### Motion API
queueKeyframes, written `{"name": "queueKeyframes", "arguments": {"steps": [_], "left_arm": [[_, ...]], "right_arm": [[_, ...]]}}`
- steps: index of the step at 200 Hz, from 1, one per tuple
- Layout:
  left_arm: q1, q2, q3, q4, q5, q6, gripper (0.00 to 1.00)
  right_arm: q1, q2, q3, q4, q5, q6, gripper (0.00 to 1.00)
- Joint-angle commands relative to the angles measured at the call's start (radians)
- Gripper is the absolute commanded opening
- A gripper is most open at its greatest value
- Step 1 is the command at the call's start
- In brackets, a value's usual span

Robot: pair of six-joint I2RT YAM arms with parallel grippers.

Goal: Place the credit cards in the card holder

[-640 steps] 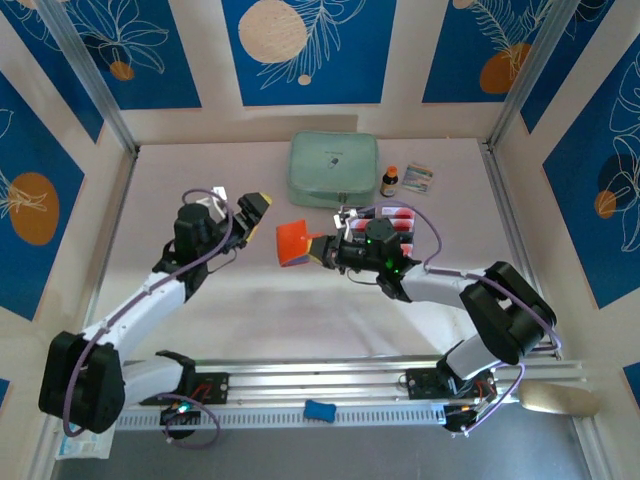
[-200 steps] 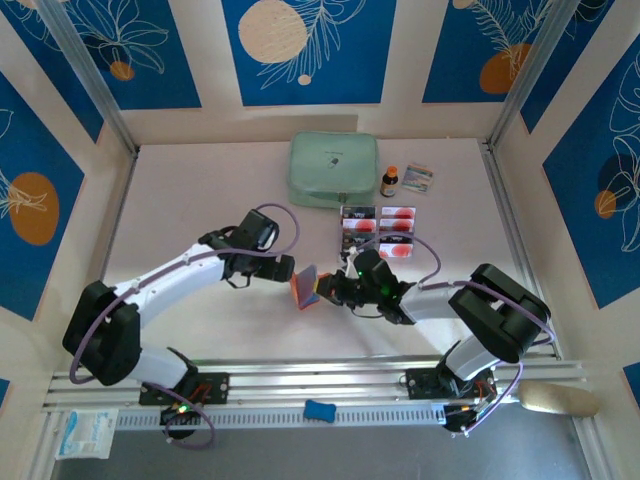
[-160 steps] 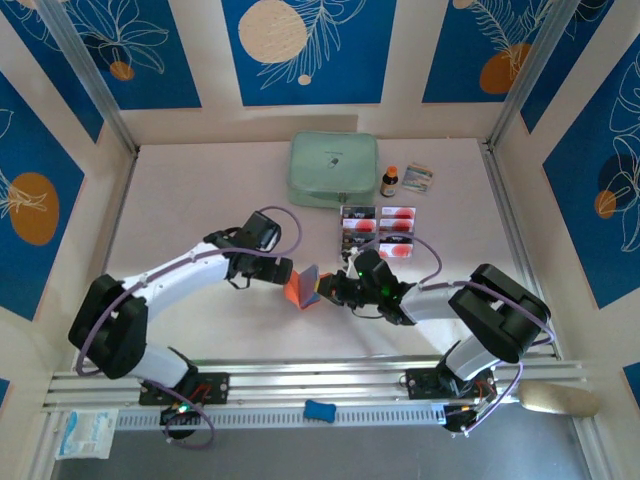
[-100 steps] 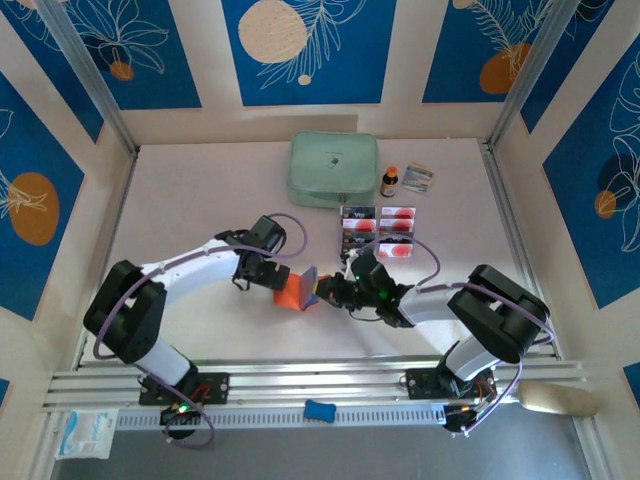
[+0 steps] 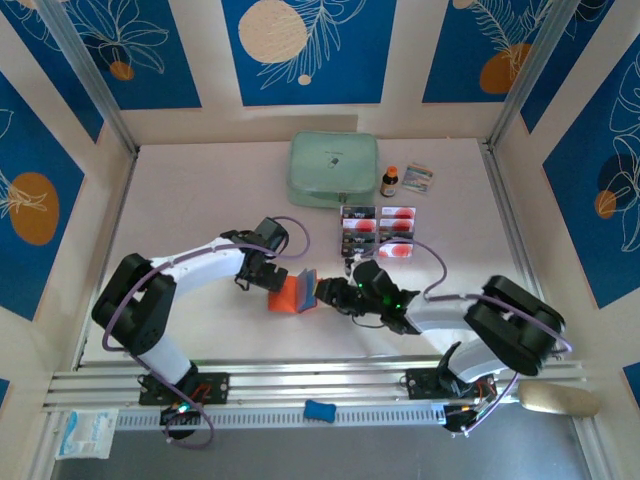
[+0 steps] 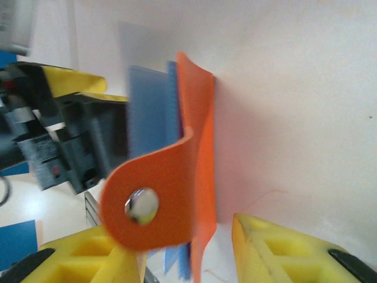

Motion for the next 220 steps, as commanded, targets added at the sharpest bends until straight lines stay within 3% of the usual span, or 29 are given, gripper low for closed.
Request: {"name": "queueKeyframes", "arguments": {"steps": [1,34,60,100,152,220], "left_arm": [[0.006,-0.005,0.019,-0.006,-0.019,0.026,1.00],[0.006,-0.014,0.012,0.002,-0.012,0.022,1.00],[0.006,-0.027,0.005,0.009,-0.005,0.018,1.00],[0.006,-0.031,0.005,0.014,0.007,0.014,1.00],[0.004,-0.038,-0.002,0.017,0.018,0.006,1.00],[0.005,-0.048,-0.022,0.027,0.017,-0.005,1.00]], "right_arm": [[-0.018,-0.129,-0.005,-0.167,0.069,-0.053,0.44],[-0.038,-0.282,0.023,-0.353,0.104,-0.110,0.44],[-0.039,-0.295,0.096,-0.464,0.091,-0.163,0.40],[0.021,-0.162,0.227,-0.470,0.052,-0.224,0.26],[0.104,0.071,0.401,-0.452,0.028,-0.249,0.15],[0.047,0.232,0.313,-0.347,0.025,-0.185,0.08]]}}
